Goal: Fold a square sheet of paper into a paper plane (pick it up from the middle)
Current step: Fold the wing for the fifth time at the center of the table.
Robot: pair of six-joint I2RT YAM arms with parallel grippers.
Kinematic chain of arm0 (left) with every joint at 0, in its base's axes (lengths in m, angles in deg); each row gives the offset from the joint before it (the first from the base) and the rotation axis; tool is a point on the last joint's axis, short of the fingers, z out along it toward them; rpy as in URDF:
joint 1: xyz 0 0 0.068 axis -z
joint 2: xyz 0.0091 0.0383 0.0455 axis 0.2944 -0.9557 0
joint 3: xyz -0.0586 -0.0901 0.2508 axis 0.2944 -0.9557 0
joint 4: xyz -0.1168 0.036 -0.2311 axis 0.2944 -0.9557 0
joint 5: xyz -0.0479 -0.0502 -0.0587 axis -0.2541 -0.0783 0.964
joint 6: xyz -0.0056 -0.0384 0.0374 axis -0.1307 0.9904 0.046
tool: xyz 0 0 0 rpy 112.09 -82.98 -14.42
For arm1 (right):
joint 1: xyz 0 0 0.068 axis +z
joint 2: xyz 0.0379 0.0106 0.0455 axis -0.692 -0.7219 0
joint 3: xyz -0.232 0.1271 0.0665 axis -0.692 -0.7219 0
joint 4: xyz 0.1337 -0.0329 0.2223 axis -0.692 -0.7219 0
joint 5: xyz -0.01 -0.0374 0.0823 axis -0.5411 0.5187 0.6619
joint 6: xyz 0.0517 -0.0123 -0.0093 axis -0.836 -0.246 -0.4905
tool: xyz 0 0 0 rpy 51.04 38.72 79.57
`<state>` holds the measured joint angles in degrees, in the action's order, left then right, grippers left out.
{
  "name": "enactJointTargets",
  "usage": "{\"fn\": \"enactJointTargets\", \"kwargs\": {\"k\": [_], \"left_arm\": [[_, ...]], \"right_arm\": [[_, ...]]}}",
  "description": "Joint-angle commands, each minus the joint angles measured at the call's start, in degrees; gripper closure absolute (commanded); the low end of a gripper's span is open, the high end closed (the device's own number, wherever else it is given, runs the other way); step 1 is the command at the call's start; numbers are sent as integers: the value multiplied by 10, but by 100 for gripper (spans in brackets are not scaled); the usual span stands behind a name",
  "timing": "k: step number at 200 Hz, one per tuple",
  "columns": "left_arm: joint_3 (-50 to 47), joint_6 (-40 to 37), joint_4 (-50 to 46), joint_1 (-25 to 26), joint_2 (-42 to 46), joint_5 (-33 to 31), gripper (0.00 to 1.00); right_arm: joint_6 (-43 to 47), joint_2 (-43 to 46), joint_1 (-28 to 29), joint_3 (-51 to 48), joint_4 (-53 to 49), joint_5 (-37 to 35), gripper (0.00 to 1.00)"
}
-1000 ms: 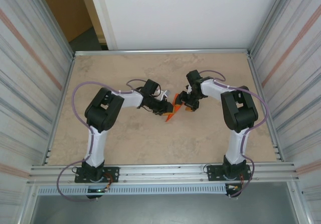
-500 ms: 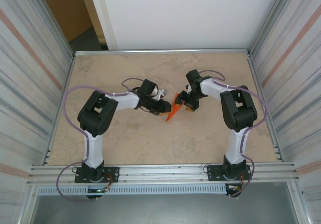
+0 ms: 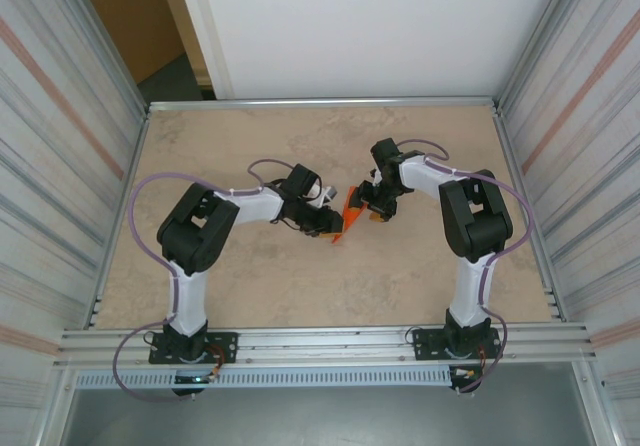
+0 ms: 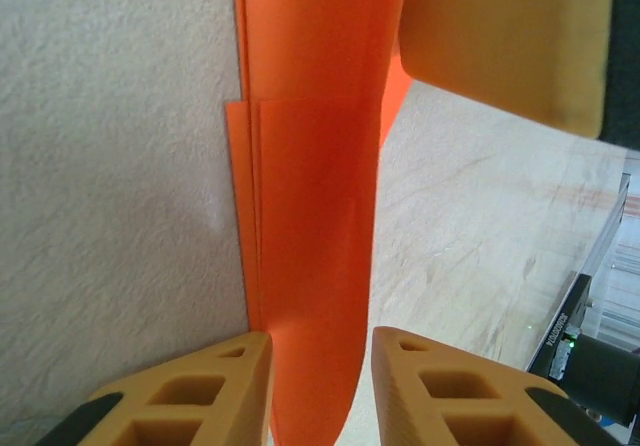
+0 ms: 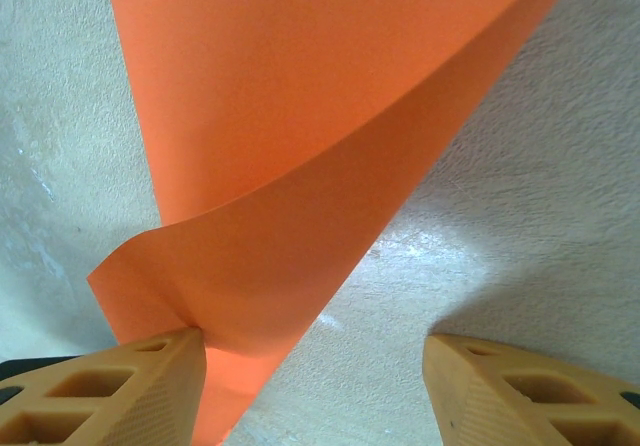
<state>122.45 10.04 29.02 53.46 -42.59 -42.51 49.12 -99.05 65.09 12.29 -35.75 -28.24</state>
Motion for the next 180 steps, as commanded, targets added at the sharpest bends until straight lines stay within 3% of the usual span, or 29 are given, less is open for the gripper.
{"fn": "enactJointTargets", "kwargs": {"k": [1, 180], "left_arm": [[7, 0, -15, -2, 0, -11, 73], [-13, 14, -23, -3, -23, -31, 89]], "right_arm": [[2, -75, 0, -29, 40, -63, 39], [57, -64, -9, -26, 53, -5, 39]]}}
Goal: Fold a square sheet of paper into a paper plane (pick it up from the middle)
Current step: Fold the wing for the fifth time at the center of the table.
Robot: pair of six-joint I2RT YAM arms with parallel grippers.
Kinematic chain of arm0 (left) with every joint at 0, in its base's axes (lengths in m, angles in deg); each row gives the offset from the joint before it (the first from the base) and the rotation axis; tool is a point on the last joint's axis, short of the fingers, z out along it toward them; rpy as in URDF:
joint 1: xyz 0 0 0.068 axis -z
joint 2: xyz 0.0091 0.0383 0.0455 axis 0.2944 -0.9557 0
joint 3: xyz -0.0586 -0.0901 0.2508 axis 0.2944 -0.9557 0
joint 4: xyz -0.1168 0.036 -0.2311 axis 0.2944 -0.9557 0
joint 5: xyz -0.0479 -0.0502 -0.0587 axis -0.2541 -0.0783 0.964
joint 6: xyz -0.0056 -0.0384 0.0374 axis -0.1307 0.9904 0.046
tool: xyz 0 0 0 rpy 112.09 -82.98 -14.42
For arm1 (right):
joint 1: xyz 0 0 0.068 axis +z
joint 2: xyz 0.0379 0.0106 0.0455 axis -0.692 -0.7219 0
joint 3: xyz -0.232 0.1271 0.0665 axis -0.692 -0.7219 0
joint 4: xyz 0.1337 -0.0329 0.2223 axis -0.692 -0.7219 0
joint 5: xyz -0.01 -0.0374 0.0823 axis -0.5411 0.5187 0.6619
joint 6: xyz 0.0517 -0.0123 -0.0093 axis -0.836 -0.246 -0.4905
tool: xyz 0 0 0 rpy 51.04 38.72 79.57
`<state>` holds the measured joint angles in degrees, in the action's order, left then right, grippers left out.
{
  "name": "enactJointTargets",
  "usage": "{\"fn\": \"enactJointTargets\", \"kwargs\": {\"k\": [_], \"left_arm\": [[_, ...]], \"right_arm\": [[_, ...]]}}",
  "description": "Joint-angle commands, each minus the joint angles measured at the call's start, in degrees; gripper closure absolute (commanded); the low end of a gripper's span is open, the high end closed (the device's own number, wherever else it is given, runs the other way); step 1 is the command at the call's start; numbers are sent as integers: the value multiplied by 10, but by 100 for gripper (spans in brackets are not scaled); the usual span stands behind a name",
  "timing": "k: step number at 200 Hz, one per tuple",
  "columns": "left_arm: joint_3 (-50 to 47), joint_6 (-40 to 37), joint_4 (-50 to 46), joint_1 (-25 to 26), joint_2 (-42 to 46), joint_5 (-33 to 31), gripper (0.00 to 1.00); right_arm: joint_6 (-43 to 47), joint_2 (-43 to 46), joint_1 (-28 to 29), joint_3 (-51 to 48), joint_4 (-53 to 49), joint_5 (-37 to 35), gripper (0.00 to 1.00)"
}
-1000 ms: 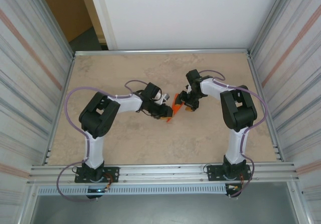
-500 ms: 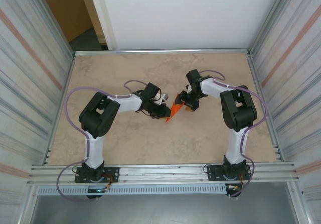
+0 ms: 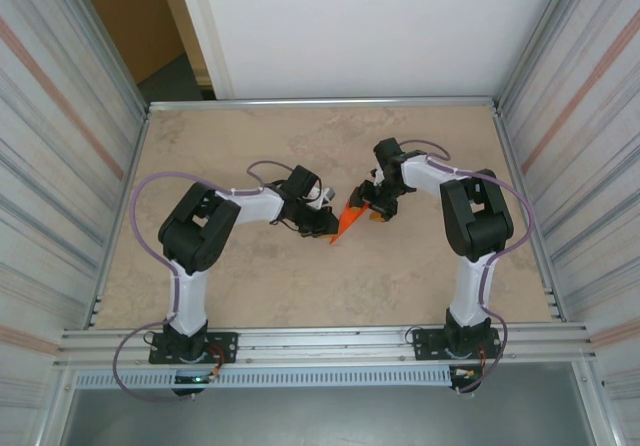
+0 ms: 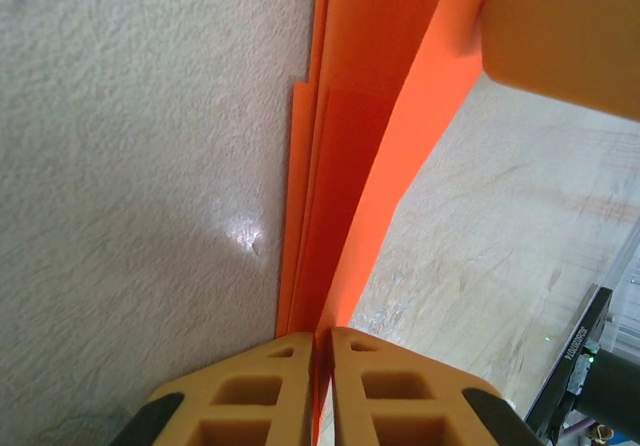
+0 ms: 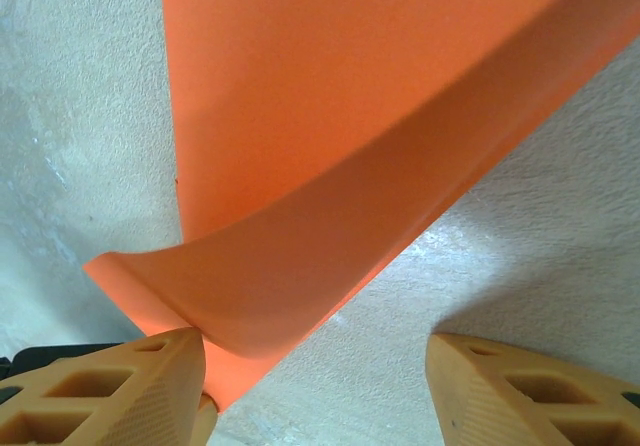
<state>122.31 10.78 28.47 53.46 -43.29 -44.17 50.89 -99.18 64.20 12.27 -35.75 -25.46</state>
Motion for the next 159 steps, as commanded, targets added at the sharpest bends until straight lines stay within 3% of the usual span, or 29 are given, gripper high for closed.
{"fn": "enactJointTargets", "kwargs": {"k": [1, 53, 128, 159], "left_arm": [[-12, 7, -17, -3, -17, -14, 89], [-13, 14, -19, -5, -21, -16, 91], [-13, 13, -20, -8, -22, -8, 91], [-12, 15, -23, -8, -24, -6, 91]], "right_arm": [[40, -62, 0, -26, 53, -32, 38], [86, -38, -2, -35, 56, 5, 37], [28, -104, 10, 27, -6, -97, 43], [16, -119, 18, 39, -15, -101, 50]]}}
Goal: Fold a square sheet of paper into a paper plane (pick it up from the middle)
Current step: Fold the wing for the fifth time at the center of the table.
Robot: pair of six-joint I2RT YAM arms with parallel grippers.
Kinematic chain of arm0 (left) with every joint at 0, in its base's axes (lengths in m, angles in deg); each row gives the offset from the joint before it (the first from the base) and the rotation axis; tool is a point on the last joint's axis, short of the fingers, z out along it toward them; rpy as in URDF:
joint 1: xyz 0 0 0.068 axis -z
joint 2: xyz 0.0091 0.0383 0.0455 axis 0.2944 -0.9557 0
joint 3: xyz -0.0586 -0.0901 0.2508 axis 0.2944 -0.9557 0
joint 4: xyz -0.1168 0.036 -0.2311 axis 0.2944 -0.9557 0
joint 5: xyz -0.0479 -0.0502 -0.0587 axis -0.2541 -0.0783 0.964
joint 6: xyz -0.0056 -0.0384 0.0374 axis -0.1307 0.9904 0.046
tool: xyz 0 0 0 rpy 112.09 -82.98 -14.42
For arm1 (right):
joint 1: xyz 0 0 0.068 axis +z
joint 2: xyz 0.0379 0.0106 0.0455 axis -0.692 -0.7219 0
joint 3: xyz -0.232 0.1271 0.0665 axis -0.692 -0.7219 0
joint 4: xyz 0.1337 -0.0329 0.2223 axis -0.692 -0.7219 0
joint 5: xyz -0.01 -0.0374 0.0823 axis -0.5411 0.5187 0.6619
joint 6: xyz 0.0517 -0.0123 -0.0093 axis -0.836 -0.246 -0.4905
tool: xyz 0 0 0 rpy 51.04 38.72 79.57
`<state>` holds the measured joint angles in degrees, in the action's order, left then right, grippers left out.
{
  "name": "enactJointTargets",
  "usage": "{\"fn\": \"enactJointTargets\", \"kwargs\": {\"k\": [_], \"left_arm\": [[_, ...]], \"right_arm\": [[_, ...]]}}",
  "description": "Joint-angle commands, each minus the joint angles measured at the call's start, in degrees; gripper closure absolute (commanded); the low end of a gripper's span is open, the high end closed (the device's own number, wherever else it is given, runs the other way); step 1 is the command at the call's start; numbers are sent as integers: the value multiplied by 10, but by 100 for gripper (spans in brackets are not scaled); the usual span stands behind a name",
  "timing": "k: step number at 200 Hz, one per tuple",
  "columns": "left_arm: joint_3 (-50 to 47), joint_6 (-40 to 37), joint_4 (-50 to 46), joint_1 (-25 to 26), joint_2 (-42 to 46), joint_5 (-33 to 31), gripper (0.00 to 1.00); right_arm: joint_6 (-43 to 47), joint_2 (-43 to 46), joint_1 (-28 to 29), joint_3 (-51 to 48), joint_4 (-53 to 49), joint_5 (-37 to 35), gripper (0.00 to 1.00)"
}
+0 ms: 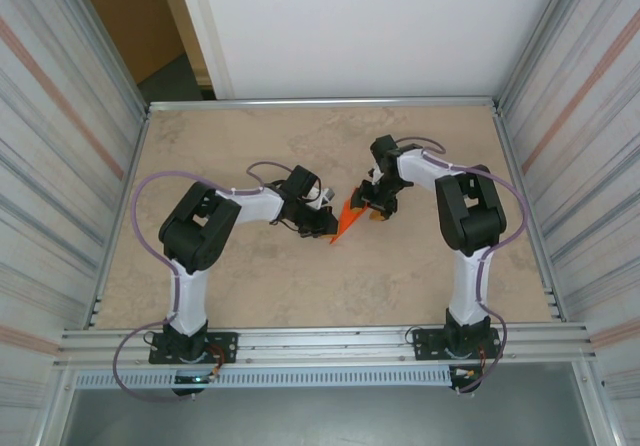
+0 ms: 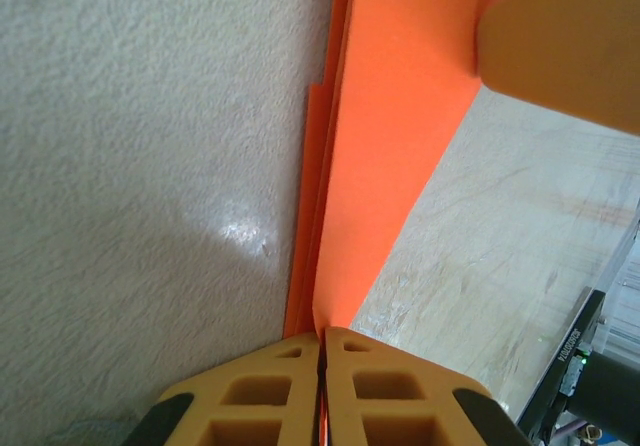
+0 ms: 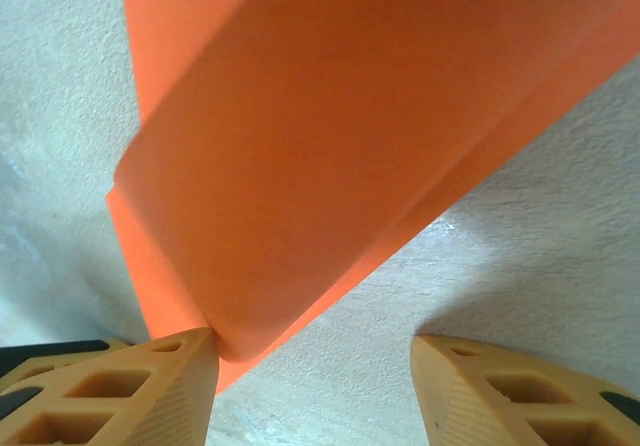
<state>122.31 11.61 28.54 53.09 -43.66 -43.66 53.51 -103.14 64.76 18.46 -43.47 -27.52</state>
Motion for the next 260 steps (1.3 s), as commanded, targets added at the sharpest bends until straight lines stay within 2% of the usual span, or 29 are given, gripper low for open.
{"fn": "enactJointTargets", "kwargs": {"k": [1, 23, 72, 111, 151, 187, 260], "left_arm": [[-12, 7, -24, -5, -21, -11, 91], [-13, 10, -24, -5, -20, -12, 91], [-9, 11, -24, -6, -20, -4, 90], [-8, 13, -21, -7, -22, -1, 90], [-8, 11, -21, -7, -21, 3, 89], [-7, 11, -21, -8, -22, 5, 89], [-8, 13, -20, -8, -25, 11, 89]], "right_arm": [[-10, -79, 14, -22, 62, -80, 50], [-6, -54, 10, -20, 68, -53, 53], [1, 103, -12, -74, 129, 27, 41], [8, 176, -13, -151, 186, 76, 47], [9, 158, 4, -149, 231, 152, 63], [6, 117, 25, -112, 227, 146, 74], [-1, 64, 20, -92, 206, 90, 77]]}}
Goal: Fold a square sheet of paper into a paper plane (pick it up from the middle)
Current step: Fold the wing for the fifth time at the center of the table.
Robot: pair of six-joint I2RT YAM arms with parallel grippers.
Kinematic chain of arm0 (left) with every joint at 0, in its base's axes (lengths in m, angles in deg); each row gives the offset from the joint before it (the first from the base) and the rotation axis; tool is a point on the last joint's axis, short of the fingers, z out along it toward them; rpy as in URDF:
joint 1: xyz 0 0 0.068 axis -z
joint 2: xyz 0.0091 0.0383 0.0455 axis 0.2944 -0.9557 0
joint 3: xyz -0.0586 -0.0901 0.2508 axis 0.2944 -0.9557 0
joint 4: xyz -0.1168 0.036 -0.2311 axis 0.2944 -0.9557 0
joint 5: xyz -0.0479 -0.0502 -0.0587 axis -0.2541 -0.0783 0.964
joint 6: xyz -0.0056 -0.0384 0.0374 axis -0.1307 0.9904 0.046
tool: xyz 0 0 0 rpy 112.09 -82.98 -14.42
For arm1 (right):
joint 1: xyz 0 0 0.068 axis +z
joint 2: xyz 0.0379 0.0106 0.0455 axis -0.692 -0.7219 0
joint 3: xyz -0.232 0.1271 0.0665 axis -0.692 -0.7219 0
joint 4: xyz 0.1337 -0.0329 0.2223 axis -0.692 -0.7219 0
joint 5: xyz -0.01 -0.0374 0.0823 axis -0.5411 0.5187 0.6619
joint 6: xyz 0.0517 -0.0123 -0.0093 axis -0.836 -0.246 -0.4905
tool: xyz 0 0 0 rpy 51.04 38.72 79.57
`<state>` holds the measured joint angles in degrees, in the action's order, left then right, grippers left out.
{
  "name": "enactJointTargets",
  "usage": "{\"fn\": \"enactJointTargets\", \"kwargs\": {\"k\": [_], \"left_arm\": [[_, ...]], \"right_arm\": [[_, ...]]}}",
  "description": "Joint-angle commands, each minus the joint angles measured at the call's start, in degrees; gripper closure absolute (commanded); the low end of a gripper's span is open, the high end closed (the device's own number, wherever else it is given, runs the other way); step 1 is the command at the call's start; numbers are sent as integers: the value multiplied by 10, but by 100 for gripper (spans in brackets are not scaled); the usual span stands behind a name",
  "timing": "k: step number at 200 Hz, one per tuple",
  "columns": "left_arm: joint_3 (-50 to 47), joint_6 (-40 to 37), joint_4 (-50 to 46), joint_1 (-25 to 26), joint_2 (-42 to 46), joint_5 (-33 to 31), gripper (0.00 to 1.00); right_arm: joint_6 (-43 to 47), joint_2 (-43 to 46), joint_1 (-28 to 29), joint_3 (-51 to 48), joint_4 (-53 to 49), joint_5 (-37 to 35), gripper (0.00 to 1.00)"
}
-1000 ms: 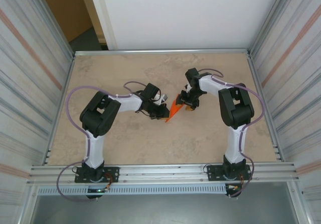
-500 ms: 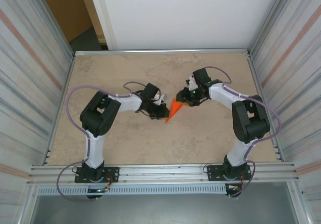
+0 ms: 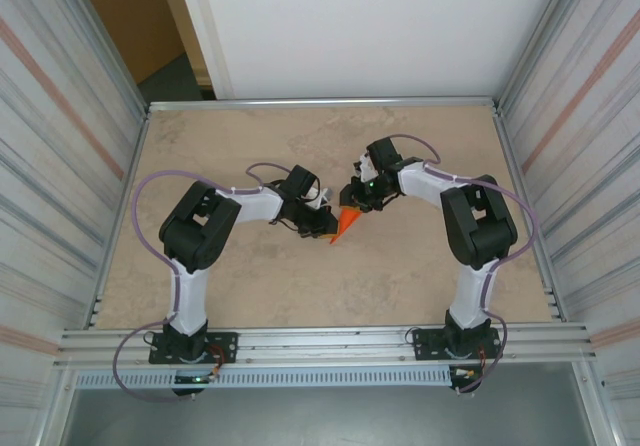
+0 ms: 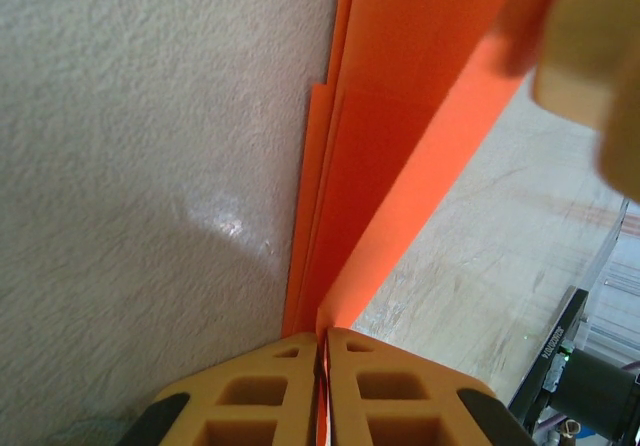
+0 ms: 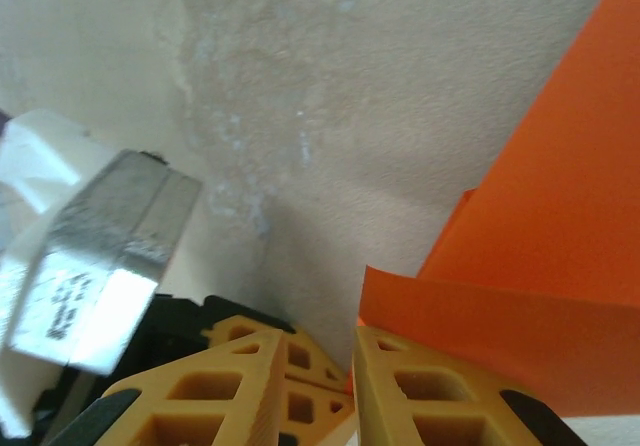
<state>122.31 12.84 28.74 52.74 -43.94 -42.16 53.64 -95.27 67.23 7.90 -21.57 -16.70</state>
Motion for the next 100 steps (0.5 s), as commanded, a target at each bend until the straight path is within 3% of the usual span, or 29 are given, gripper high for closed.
{"fn": "enactJointTargets", "kwargs": {"k": [1, 100], "left_arm": [[-8, 1, -22, -4, -22, -4, 89], [-9, 11, -16, -6, -25, -4, 90]], "right_arm": [[-1, -15, -5, 14, -13, -18, 77], [6, -36, -13, 22, -31, -38, 79]]}}
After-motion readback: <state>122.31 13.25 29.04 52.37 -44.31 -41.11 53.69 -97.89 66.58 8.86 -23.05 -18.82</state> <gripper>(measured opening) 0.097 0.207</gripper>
